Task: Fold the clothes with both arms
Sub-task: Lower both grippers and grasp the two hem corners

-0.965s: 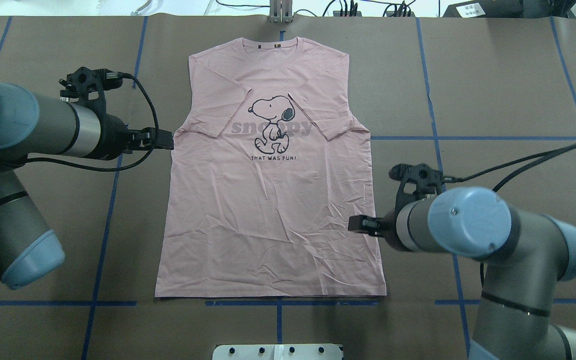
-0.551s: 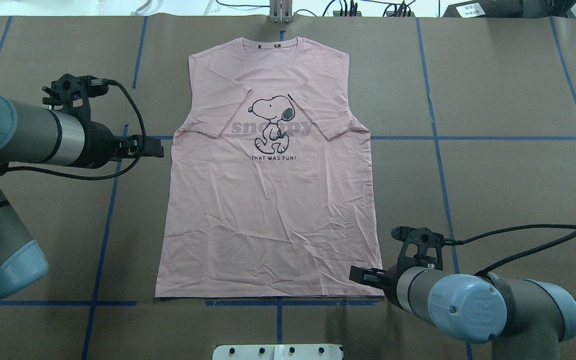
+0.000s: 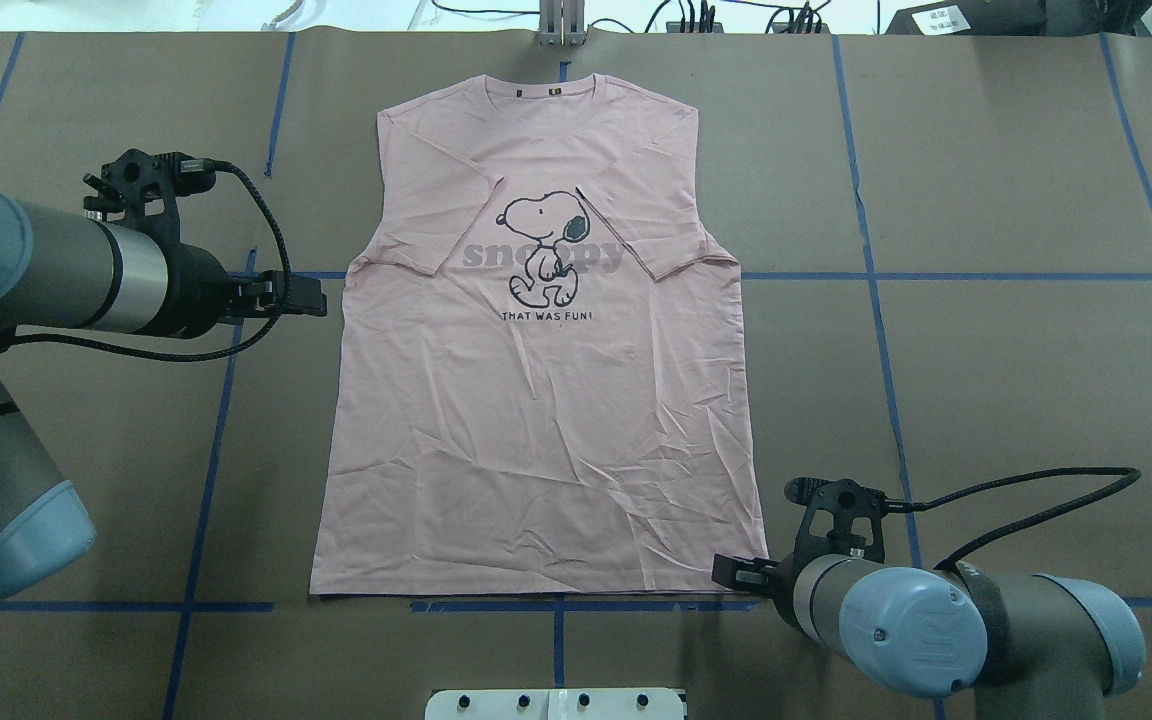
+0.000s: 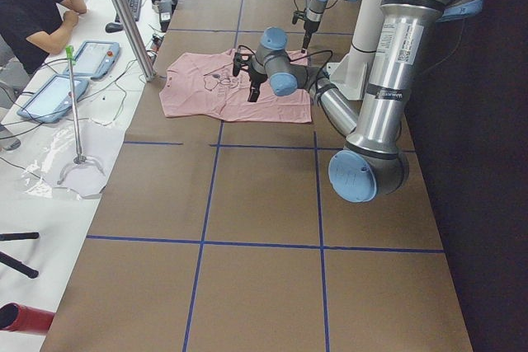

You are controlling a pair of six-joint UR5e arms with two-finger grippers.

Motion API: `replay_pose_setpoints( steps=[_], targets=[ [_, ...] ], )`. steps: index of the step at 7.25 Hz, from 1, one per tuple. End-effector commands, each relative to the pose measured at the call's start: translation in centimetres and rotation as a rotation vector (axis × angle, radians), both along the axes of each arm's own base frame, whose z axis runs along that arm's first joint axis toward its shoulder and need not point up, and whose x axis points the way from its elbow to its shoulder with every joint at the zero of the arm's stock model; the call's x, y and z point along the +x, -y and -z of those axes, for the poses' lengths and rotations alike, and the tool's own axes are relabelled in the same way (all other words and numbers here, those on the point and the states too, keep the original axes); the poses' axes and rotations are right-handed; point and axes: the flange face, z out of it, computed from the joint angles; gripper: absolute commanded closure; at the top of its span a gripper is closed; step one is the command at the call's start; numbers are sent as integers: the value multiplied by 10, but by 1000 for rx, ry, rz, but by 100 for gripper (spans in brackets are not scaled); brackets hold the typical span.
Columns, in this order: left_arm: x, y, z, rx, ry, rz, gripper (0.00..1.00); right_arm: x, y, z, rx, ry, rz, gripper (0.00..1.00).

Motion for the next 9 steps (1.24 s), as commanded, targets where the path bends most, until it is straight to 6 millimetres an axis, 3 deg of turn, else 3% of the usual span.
replay_pose_setpoints(
  steps=[1, 3, 5, 7, 8, 9],
  targets=[
    [0, 0, -1, 1, 1, -1, 0, -2, -2, -2, -9, -2, 13, 5],
    [4, 0, -2, -2, 3, -5, 0, -2, -4, 1, -21, 7, 28, 35],
    [4, 0, -1, 1, 1, -6, 0, -3, -6, 0, -26, 5, 34, 72],
    [4, 0, 1, 2, -1, -7, 0, -3, -6, -2, -24, -1, 36, 93],
    [5, 1, 0, 4, 0, -6, 0, -3, -6, -2, -23, 1, 37, 100],
    [5, 1, 0, 4, 2, -7, 0, -1, -5, 1, -21, 7, 35, 100]
  ],
)
